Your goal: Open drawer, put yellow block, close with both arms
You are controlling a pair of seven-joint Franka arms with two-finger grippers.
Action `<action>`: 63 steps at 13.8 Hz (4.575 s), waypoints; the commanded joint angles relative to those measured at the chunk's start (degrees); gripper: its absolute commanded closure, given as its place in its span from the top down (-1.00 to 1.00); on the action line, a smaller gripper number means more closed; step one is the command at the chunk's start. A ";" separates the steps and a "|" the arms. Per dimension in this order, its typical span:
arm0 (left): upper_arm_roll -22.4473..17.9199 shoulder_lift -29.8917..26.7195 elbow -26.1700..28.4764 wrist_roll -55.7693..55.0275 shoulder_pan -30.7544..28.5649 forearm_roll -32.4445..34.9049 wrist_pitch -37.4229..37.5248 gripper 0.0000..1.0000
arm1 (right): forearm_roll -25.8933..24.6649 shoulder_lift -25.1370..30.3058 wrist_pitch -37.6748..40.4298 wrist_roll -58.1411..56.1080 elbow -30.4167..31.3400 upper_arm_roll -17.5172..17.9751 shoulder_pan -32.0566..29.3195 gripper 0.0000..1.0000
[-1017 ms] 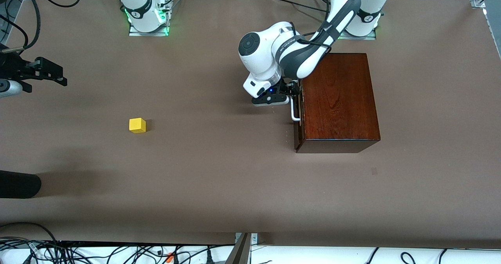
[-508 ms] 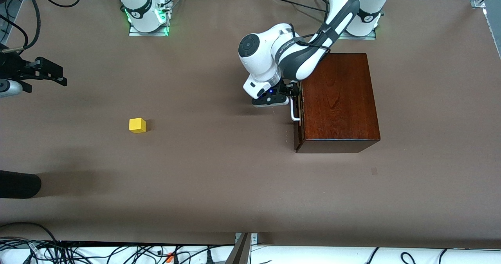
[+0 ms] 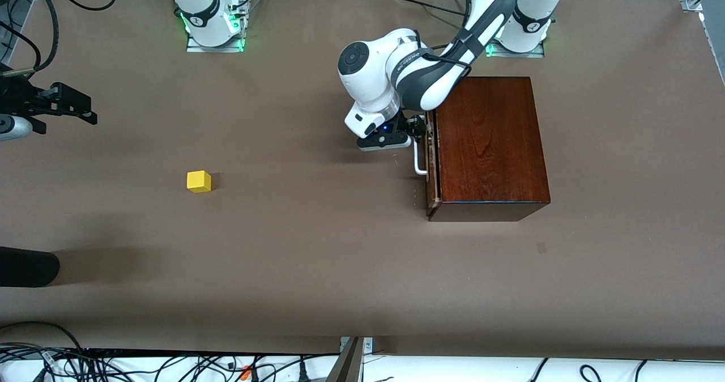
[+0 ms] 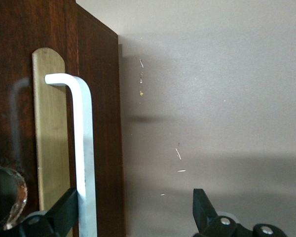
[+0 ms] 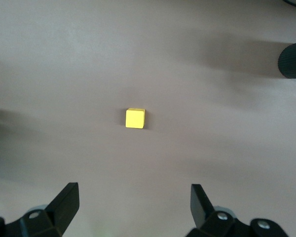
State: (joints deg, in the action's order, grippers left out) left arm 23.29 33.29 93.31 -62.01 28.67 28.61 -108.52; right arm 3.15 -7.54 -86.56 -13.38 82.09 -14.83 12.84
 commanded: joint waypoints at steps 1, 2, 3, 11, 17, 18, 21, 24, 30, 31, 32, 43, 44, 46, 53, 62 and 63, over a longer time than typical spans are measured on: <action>0.00 2.83 -3.66 -1.71 2.00 0.75 -0.20 1.00 | -0.43 -0.11 1.04 0.55 -1.05 0.06 -0.19 1.00; 0.09 3.01 -3.66 -1.71 2.09 0.75 -0.20 1.00 | -0.43 -0.10 1.04 0.55 -1.05 0.06 -0.19 1.00; 0.09 3.18 -4.18 -1.71 2.09 0.66 -0.20 1.00 | -0.43 -0.19 1.04 0.55 -1.05 0.06 -0.19 1.00; 0.09 5.11 -7.35 -1.71 3.94 -3.12 -1.69 1.00 | -0.43 -0.19 1.04 0.28 -1.05 -0.47 -0.19 1.00; 0.09 6.70 -9.99 -1.71 5.52 -4.70 -1.87 1.00 | -0.43 -0.28 1.04 0.28 -1.05 -0.55 -0.27 1.00; 0.09 6.70 -9.99 -1.71 5.52 -4.79 -2.65 1.00 | -0.43 -0.28 1.04 0.28 -1.05 -0.55 -0.27 1.00; 0.17 7.31 -10.95 -1.80 6.05 -5.14 -2.84 1.00 | -0.43 -0.28 1.04 0.28 -1.05 -0.55 -0.27 1.00; 0.09 8.10 -12.62 -1.71 7.01 -6.19 -2.84 1.00 | -0.43 -0.28 1.04 0.28 -1.05 -0.55 -0.27 1.00; 0.09 9.07 -14.39 -2.93 8.42 -7.24 -4.94 1.00 | -0.43 -0.28 1.04 0.28 -1.05 -0.73 -0.27 1.00; 0.09 9.07 -14.39 -3.46 8.51 -7.25 -5.12 1.00 | -0.43 -0.28 1.04 0.28 -1.05 -0.73 -0.27 1.00; 0.09 9.16 -14.65 -3.56 8.51 -7.25 -5.38 1.00 | -0.43 -0.28 1.04 0.28 -1.05 -0.90 -0.27 1.00; 0.00 11.53 -19.57 -7.95 9.30 -7.25 -5.83 1.00 | -0.43 -0.54 0.95 0.37 -1.05 -1.17 -0.54 1.00; 0.00 11.36 -19.57 -7.26 8.95 -7.25 -5.65 1.00 | -0.43 -0.54 0.86 0.37 -1.05 -1.17 -0.54 1.00; 0.00 9.96 -19.48 -7.16 7.90 -6.90 -4.78 1.00 | -0.43 -0.63 0.60 0.55 -1.05 -1.17 -0.62 1.00; 0.26 -5.84 -18.60 9.51 -4.29 -21.54 11.02 1.00 | 1.50 -0.98 -0.46 0.20 -0.88 -1.17 -1.32 1.00; 0.26 -22.12 -12.01 27.01 -25.48 -29.13 19.57 1.00 | 0.54 -6.69 -2.03 -0.33 -0.97 -0.99 -2.73 1.00; 0.18 -22.83 -11.75 29.73 -27.51 -29.31 20.36 1.00 | 0.80 -8.09 -3.17 -0.42 -0.97 -0.99 -2.73 1.00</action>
State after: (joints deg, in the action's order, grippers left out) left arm 22.97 14.01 77.98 -36.80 5.32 1.22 -88.69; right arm 3.76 -14.53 -88.76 -13.41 82.17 -16.10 10.64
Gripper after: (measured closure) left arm 0.000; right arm 0.000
